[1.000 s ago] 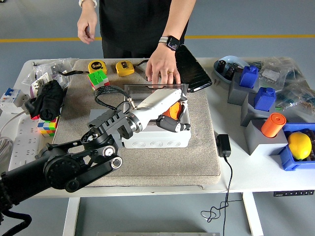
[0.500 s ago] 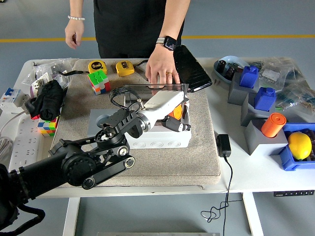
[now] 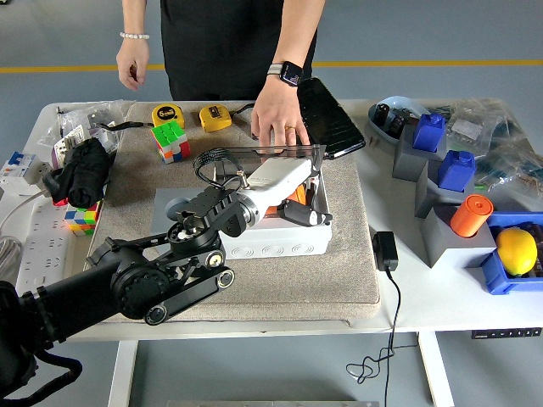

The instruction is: Fetch the battery,place it into the box,close the lid of the box

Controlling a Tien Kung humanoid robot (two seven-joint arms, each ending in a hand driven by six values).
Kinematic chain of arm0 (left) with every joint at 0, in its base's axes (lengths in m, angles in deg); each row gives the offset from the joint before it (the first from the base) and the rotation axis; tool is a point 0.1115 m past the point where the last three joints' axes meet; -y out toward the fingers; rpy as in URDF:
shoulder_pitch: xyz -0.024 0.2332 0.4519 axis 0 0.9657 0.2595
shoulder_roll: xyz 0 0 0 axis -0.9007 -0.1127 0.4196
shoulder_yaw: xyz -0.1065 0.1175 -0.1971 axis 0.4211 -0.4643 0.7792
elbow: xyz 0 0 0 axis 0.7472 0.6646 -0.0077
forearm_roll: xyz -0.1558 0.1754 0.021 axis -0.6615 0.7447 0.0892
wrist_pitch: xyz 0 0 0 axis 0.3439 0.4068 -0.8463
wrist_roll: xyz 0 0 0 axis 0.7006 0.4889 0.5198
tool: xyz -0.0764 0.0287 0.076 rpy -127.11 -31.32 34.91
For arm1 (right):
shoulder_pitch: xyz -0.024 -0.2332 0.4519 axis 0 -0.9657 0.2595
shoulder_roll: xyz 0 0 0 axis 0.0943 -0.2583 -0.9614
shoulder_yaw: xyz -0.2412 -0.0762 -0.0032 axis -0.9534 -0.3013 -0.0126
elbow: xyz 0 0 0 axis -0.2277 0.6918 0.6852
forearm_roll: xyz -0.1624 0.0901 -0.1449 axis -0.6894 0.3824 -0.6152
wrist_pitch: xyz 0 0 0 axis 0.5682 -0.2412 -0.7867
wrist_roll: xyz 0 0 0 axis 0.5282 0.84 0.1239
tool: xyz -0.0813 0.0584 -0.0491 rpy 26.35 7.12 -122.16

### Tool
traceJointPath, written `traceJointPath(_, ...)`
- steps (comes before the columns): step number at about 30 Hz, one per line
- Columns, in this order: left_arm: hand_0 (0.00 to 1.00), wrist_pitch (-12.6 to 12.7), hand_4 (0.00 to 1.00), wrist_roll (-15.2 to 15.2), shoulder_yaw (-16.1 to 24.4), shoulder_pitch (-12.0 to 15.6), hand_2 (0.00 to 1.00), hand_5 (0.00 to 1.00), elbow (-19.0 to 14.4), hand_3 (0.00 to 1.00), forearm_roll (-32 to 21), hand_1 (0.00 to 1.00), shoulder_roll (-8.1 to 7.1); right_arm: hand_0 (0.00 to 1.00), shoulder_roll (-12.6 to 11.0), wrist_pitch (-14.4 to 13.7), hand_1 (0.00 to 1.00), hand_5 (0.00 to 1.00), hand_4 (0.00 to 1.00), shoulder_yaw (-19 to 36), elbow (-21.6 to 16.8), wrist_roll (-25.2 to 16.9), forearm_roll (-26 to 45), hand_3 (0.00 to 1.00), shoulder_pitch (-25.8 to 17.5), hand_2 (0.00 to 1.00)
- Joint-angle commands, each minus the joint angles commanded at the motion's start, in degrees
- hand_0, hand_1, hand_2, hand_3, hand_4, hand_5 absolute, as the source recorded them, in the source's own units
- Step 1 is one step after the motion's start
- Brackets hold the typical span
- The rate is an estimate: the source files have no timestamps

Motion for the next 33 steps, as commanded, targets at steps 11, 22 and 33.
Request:
traceJointPath(11, 0.250, -2.4, 0.998, -1.4, 1.5, 0.1, 0.377, 0.426, 0.4, 0.375, -0.1, 0.427, -0.65, 0.715, 0.0, 0.0, 0.675, 0.573, 0.998, 0.5, -0.2, -0.1, -0.5, 0.644, -0.1, 0.681)
traceJointPath(22, 0.678, -3.7, 0.998, -2.2, 2.3, 0.6, 0.660, 0.475, -0.6, 0.636, -0.5, 0.681, -0.84, 0.714, 0.1, 0.0, 0.675, 0.571, 0.998, 1.2, -0.6, -0.2, -1.3, 0.643, -0.1, 0.681)
traceJointPath(33, 0.629, -4.3, 0.998, -2.5, 4.5, 1.3, 0.639, 0.448, -3.7, 0.615, -4.7, 0.654, -1.18, 0.712, 0.1, -0.1, 0.676, 0.570, 0.998, 1.6, -0.6, -0.4, -1.4, 0.643, -0.1, 0.679)
